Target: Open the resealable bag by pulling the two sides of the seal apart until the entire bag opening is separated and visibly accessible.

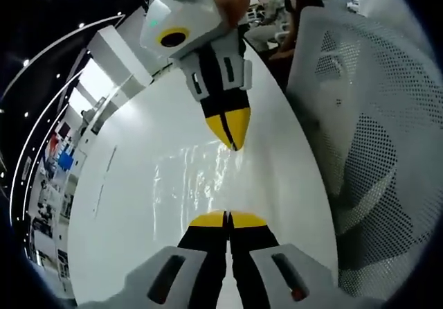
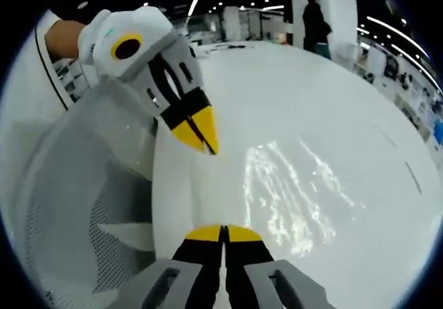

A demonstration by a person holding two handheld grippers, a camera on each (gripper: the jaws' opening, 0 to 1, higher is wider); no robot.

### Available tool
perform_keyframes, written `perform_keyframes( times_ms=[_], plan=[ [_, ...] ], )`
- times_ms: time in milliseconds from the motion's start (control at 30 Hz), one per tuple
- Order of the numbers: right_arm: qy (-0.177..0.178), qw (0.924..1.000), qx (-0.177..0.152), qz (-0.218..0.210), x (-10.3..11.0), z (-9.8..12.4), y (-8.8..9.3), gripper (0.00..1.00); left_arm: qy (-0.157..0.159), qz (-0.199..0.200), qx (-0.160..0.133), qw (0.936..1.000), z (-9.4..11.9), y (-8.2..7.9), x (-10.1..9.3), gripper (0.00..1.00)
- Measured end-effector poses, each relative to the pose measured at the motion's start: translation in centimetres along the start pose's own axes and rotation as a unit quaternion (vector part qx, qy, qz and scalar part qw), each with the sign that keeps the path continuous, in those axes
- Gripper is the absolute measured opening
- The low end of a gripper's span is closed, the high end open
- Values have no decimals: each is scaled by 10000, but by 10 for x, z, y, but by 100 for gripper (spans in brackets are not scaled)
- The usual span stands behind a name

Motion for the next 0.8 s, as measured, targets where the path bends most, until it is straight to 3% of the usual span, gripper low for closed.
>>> perform_keyframes(
  times_ms=[67,167,300,533,800],
  plan=[
    [-7,10000,-2,-46,0,0,0,0,-18,-3,-3,10000,1,0,0,2],
    [18,10000,-4,-45,-1,0,-3,0,-194,-73,-49,9998,3,-3,5,15],
    [7,10000,7,-62,-2,0,-6,0,-252,-7,-193,9995,5,-10,7,20],
    [57,10000,-3,-62,-5,-1,-11,0,-222,-525,-347,9978,3,-31,1,16],
    [86,9999,-99,36,-8,1,-20,0,31,-795,-277,9964,-9,-39,-10,13]
  ],
)
Point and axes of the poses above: the point that each gripper's makers call its tool centre point, and the gripper's own axes: z roughly backward along the fingers, x roughly to its left, y roughly out of its underside, the point moved 4 cm from there along z, roughly backward along the fingers, and after that the axes turned 6 degrees about y, right-handed, at the moved point
